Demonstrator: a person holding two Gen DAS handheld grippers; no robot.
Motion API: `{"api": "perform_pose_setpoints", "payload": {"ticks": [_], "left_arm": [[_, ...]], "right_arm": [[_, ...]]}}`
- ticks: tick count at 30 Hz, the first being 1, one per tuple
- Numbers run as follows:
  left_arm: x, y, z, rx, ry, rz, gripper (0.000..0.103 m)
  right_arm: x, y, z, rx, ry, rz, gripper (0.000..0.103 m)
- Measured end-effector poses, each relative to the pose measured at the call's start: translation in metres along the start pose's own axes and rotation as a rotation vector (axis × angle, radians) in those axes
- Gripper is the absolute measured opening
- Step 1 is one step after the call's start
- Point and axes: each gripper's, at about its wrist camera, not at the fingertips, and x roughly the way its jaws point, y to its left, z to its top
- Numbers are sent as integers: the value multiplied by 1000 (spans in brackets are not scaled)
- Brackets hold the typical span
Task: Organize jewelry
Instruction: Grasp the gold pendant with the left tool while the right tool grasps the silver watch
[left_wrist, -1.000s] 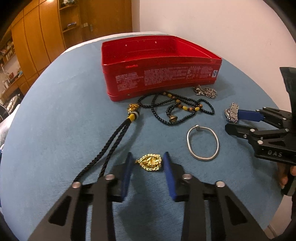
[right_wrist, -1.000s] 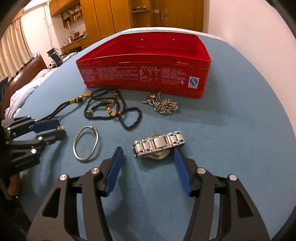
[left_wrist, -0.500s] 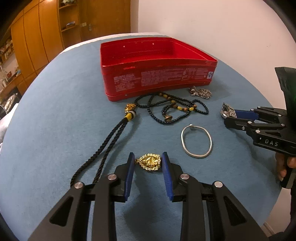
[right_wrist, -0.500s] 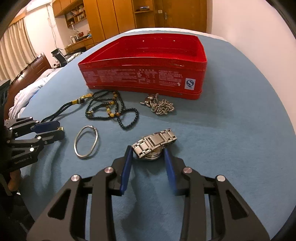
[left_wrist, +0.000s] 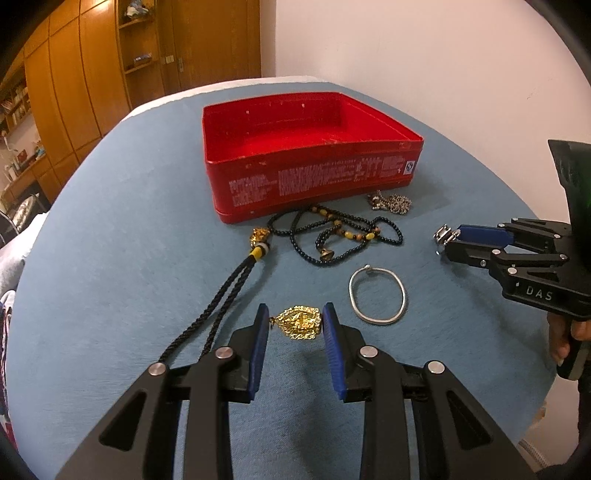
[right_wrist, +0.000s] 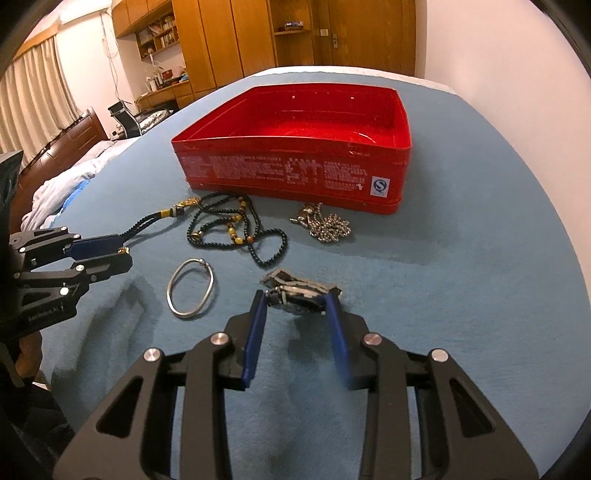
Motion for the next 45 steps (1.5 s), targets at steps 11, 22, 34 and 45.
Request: {"api": "perform_pose_setpoints", "payload": {"ticks": [11, 22, 34, 45], "left_arm": [[-10, -2, 2, 5, -23, 4, 29], [-8, -3, 2, 1, -17, 7, 29], [-5, 2, 3, -10, -13, 14, 29], [-13, -1, 4, 3, -24, 21, 29]], "right_arm": [[-21, 5, 5, -5, -34, 12, 4], [-3, -2, 4, -29, -21, -58, 50], [36, -9, 12, -70, 82, 1, 30], [-2, 1, 12, -62, 12, 2, 30]]}}
